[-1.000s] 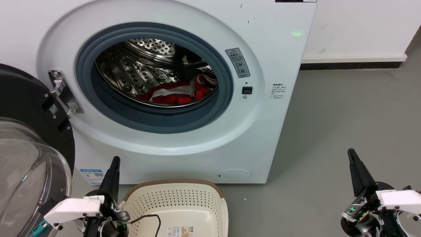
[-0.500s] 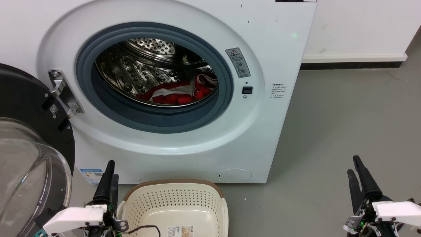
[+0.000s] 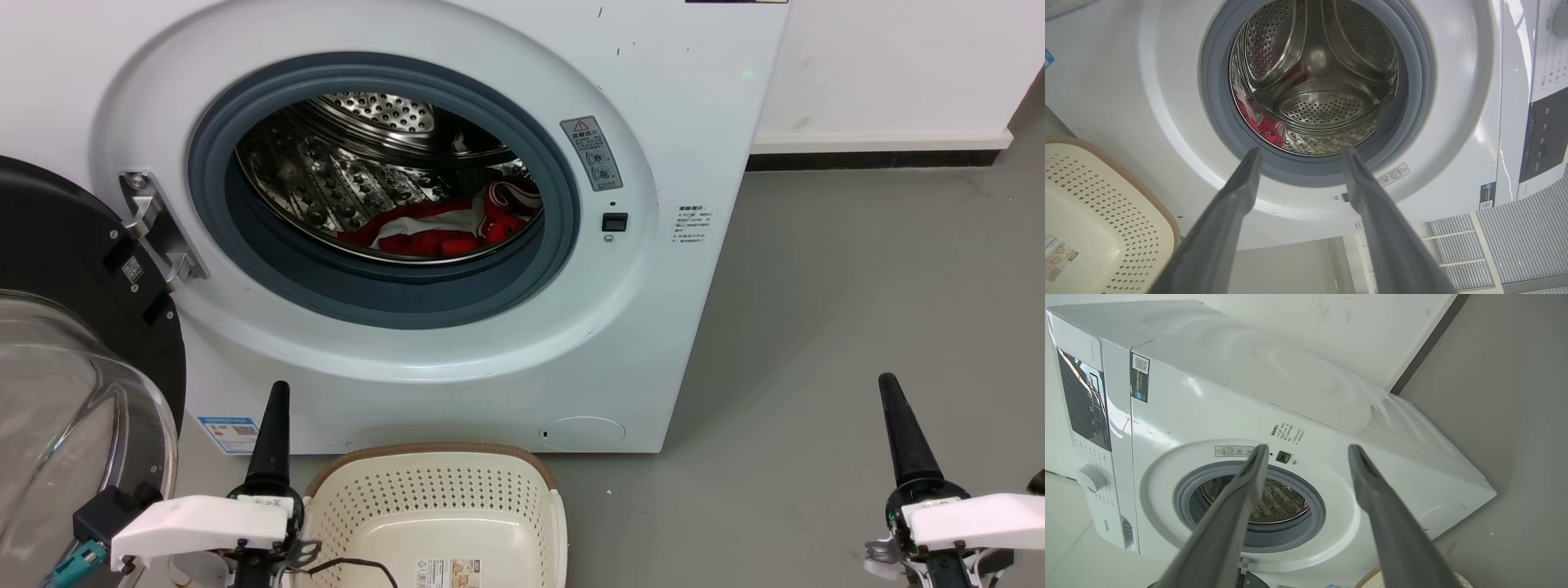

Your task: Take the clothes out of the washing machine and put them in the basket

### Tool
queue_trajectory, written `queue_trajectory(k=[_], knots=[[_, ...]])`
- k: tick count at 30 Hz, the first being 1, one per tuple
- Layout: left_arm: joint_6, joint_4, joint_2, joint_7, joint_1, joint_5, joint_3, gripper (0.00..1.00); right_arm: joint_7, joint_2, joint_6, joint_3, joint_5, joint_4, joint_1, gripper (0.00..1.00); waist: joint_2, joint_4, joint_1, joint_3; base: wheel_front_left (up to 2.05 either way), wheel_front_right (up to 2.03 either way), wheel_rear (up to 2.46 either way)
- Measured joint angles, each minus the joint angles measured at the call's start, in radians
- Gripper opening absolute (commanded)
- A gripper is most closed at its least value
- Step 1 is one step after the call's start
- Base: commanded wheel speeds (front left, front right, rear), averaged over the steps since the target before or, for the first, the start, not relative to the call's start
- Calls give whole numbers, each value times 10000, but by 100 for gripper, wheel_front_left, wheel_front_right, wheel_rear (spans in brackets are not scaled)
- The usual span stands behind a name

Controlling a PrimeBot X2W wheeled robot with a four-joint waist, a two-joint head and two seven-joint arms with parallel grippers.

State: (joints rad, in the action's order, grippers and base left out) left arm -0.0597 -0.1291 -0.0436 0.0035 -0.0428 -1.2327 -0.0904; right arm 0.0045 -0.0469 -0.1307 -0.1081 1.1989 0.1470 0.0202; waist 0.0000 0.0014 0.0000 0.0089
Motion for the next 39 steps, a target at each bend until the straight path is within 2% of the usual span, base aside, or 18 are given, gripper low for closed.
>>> queue_trajectory(k=[18, 26, 39], knots=[[556, 917, -8, -662, 292, 3382, 548, 100, -667, -2, 0, 606, -4406, -1003, -452, 100, 0, -20, 0, 40, 0, 0, 0], [732, 1181, -12, -913, 427, 4633, 708, 100, -924, -2, 0, 625, -5645, -1260, -604, 100, 0, -35, 0, 28, 0, 0, 0], [955, 1570, -17, -1304, 617, 6236, 909, 100, -1290, -4, 0, 669, -7049, -1661, -875, 100, 0, -24, 0, 26, 0, 0, 0]])
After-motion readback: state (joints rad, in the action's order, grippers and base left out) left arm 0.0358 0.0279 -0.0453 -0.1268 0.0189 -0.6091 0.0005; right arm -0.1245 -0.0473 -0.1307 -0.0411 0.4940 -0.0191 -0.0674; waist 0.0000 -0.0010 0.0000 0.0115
